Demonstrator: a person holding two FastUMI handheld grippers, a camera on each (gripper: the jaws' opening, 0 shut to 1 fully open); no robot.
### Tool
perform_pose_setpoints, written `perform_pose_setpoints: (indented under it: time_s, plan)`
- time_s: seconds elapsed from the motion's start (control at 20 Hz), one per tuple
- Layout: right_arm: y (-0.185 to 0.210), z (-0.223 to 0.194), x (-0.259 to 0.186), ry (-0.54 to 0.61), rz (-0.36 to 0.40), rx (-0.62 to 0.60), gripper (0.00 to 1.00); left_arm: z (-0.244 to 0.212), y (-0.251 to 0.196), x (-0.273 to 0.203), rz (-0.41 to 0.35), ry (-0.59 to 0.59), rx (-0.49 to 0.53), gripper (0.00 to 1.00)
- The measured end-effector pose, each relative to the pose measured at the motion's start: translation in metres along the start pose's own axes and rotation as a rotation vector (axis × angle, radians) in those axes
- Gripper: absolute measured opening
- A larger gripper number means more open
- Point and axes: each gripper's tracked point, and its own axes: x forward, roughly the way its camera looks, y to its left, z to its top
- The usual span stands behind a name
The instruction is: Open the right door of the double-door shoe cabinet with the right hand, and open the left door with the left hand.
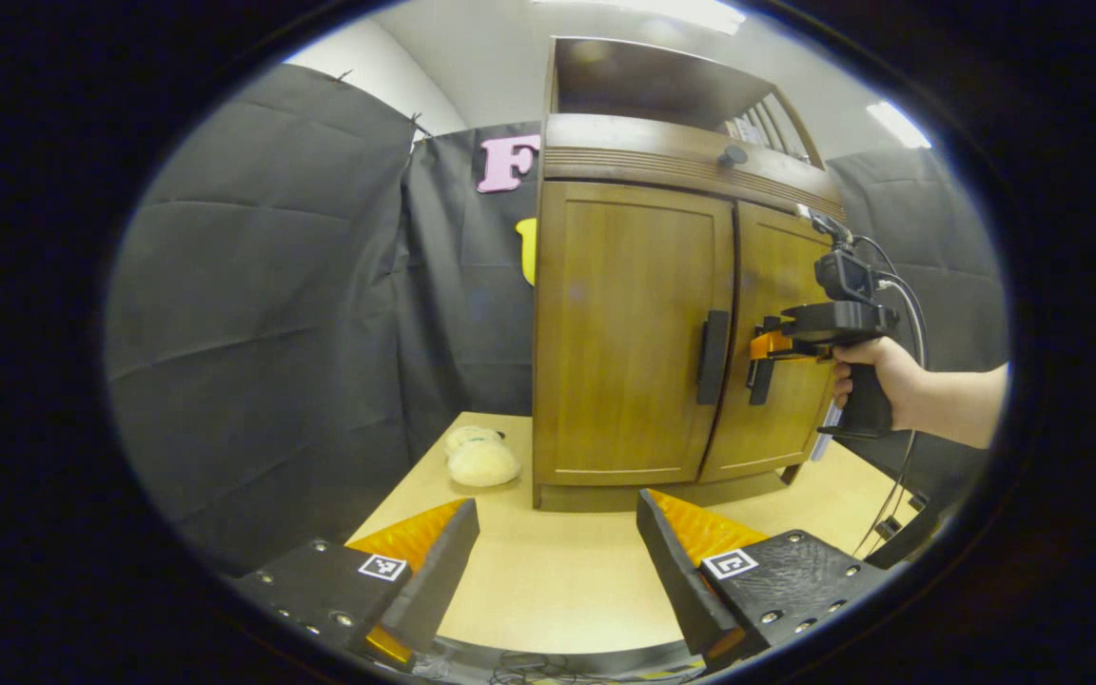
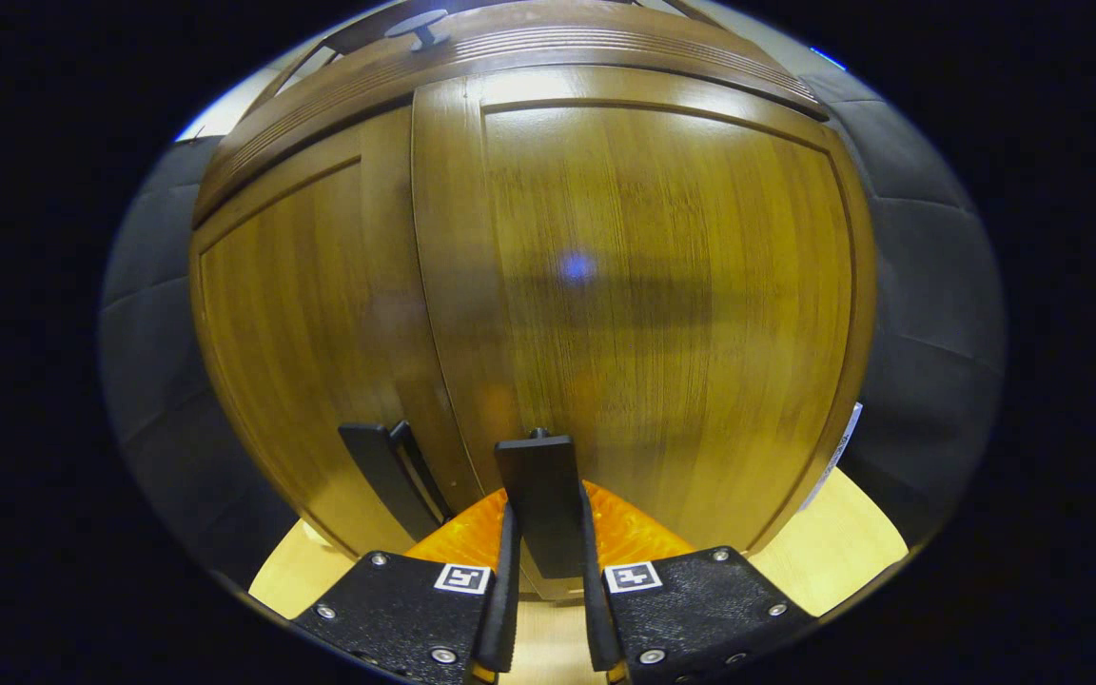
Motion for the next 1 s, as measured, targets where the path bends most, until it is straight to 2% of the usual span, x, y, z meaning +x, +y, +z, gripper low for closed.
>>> perform_pose_setpoints:
  time_s: [0.05,0.1,0.15,0.2,0.45,0.55,0.6,0.65,0.8,1.0]
  plan:
    - [0.001,0.0,0.0,-0.001,0.007,-0.002,0.3,0.0,-0.003,0.0,-0.008,0.001,0.001,0.96]
    - [0.001,0.0,0.0,-0.002,0.013,-0.003,0.3,-0.001,-0.008,0.0,-0.018,0.002,0.0,1.0]
    - [0.001,0.0,0.0,-0.003,0.02,-0.006,0.3,-0.003,-0.015,-0.001,-0.028,0.003,-0.004,1.0]
    - [0.001,0.0,0.001,-0.005,0.026,-0.008,0.3,-0.004,-0.022,-0.003,-0.034,0.002,-0.009,0.96]
    - [0.005,0.001,0.004,0.004,0.084,-0.024,0.3,0.021,-0.039,-0.013,-0.025,-0.055,-0.02,0.96]
    - [0.007,0.0,0.004,0.01,0.109,-0.016,0.3,0.032,-0.046,-0.017,-0.015,-0.079,-0.018,1.0]
    - [0.009,0.001,0.004,0.013,0.121,-0.015,0.3,0.034,-0.051,-0.019,-0.005,-0.081,-0.016,0.9]
    - [0.009,0.002,0.004,0.014,0.133,-0.016,0.3,0.037,-0.057,-0.021,0.006,-0.082,-0.017,1.0]
    - [-0.001,-0.004,-0.008,0.022,0.165,-0.01,0.3,0.051,-0.09,-0.034,0.002,-0.091,-0.041,1.0]
    - [-0.027,-0.01,-0.042,0.029,0.209,0.014,0.3,0.075,-0.127,-0.06,0.005,-0.14,0.005,1.0]
